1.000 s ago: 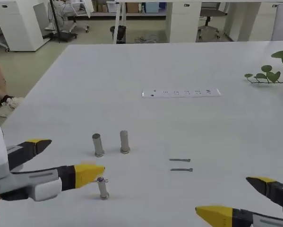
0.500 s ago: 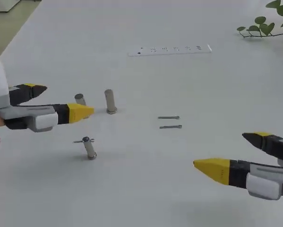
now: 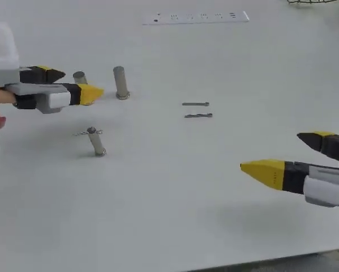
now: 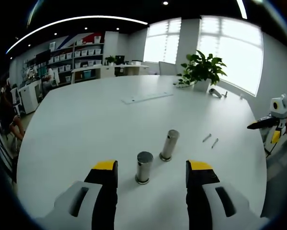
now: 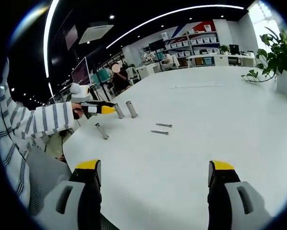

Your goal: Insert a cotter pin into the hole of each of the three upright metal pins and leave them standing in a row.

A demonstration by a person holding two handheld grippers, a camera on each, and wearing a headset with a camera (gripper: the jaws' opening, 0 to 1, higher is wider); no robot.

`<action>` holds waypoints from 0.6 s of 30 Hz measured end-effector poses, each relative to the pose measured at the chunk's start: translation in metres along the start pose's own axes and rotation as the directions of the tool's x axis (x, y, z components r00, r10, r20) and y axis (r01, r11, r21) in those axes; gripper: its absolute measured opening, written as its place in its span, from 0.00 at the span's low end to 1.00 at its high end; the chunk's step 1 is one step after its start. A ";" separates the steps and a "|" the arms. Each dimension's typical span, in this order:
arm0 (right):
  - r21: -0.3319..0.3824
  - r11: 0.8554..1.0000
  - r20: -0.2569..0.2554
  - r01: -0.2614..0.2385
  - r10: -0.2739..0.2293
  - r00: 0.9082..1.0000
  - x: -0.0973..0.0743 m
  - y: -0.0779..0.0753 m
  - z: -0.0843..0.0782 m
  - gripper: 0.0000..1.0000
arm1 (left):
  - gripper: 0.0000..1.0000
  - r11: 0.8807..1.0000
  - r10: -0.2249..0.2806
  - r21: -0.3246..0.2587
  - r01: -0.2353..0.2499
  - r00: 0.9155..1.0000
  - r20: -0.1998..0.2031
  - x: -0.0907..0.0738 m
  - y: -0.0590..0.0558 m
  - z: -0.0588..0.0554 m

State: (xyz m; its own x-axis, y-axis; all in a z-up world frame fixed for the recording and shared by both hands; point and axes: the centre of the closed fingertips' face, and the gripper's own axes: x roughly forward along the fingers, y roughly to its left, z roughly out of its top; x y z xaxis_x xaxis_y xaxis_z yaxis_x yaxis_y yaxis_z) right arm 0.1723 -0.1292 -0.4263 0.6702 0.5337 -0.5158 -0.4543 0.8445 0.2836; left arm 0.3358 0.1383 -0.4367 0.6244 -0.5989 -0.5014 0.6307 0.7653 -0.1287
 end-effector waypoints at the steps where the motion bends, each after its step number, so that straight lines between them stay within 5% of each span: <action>1: 0.000 1.000 -0.002 0.003 -0.003 1.000 0.000 -0.001 0.000 0.91 | 0.51 1.000 0.000 0.001 0.000 1.000 -0.002 0.002 0.001 -0.001; 8: -0.008 1.000 -0.001 0.010 -0.010 1.000 0.002 0.000 -0.001 0.91 | 0.38 1.000 -0.025 0.018 0.026 0.999 -0.037 0.013 -0.005 -0.016; 16: -0.008 1.000 -0.027 0.003 -0.004 1.000 0.005 0.006 -0.008 0.90 | 0.19 0.999 0.028 0.038 -0.028 1.000 -0.013 0.016 0.007 -0.012; 18: -0.013 1.000 -0.029 0.013 -0.013 0.999 0.005 0.003 -0.008 0.90 | 0.15 1.000 0.001 0.028 -0.001 1.000 0.001 0.015 0.005 -0.010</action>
State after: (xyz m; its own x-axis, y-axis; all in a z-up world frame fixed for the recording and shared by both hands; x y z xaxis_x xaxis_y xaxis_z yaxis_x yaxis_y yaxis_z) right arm 0.1692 -0.1244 -0.4347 0.6586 0.5213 -0.5426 -0.4535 0.8505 0.2666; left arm 0.3433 0.1353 -0.4531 0.6258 -0.5984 -0.5002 0.6426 0.7591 -0.1043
